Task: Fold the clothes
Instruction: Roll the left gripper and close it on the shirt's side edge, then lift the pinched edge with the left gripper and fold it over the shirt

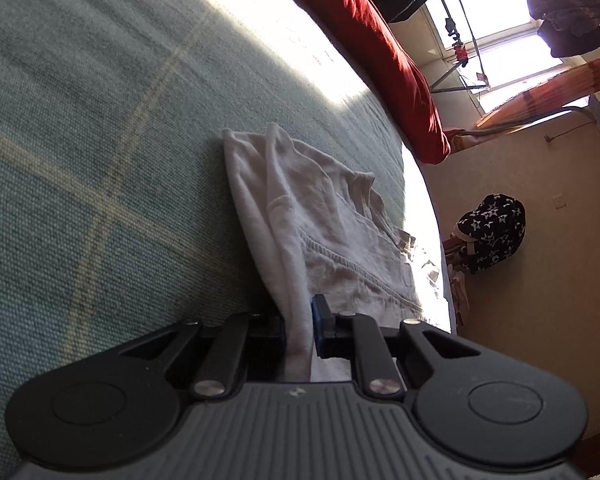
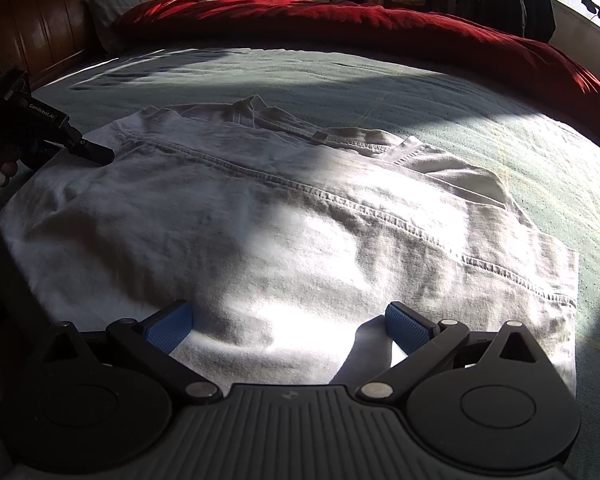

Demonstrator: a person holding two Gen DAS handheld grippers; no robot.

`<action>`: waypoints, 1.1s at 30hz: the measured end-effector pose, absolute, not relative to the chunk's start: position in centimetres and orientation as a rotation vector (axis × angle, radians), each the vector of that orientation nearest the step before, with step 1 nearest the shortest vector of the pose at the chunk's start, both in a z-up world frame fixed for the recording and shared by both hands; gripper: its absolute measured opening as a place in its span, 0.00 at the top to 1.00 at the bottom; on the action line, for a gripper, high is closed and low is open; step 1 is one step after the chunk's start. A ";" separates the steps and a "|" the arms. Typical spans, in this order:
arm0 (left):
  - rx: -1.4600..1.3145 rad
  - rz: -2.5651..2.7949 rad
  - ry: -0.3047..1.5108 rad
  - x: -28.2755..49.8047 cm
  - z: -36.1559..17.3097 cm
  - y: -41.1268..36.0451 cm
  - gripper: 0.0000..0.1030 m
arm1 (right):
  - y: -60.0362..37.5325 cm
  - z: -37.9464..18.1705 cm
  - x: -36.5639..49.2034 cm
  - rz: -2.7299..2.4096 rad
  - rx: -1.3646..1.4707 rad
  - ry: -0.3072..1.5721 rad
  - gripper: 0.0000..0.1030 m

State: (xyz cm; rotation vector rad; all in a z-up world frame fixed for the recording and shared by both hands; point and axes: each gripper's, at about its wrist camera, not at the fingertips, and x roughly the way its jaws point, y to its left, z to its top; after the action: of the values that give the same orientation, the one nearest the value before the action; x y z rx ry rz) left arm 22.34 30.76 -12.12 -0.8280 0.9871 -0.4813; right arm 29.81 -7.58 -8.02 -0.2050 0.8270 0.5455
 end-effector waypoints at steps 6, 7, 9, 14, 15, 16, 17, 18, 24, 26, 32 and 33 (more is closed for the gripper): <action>-0.778 -0.433 0.965 21.6 -10.1 30.0 0.92 | -7.6 -7.9 29.8 0.553 -0.217 0.831 0.00; -0.767 -0.431 0.960 21.4 -9.7 29.8 0.92 | -7.6 -7.8 29.8 0.554 -0.218 0.831 0.00; -0.744 -0.427 0.949 21.2 -8.9 29.4 0.92 | -7.7 -7.5 29.9 0.551 -0.203 0.834 0.00; -0.719 -0.445 0.918 20.8 -6.9 28.9 0.92 | -8.2 -5.3 30.2 0.619 -0.034 0.832 0.00; -0.714 -0.450 0.915 20.7 -6.6 28.8 0.92 | -8.4 -4.9 30.3 0.635 0.004 0.830 0.00; -0.708 -0.455 0.912 20.6 -6.3 28.6 0.92 | -8.5 -4.4 30.3 0.651 0.041 0.829 0.00; -0.702 -0.461 0.910 20.6 -6.1 28.5 0.92 | -8.5 -4.0 30.5 0.667 0.078 0.829 0.00; -0.699 -0.470 0.909 20.6 -5.9 28.3 0.92 | -8.3 -3.9 30.6 0.683 0.118 0.840 0.00; -0.715 -0.479 0.902 20.3 -5.7 28.3 0.92 | -6.1 -5.0 31.6 0.738 0.402 0.950 0.00; -0.714 -0.481 0.900 20.2 -5.8 28.4 0.92 | -5.3 -5.4 32.0 0.736 0.458 0.977 0.00; -0.725 -0.494 0.884 20.1 -6.1 28.6 0.92 | -4.3 -6.8 34.1 0.654 0.478 1.006 0.00; -0.730 -0.497 0.882 20.1 -6.2 28.7 0.92 | -4.2 -6.9 34.7 0.647 0.479 1.003 0.00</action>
State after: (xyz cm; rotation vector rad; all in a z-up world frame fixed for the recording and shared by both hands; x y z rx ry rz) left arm 20.12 28.68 -6.24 -0.7305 0.8815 -0.4973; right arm 34.68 -4.21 -6.92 0.4790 1.0026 0.6472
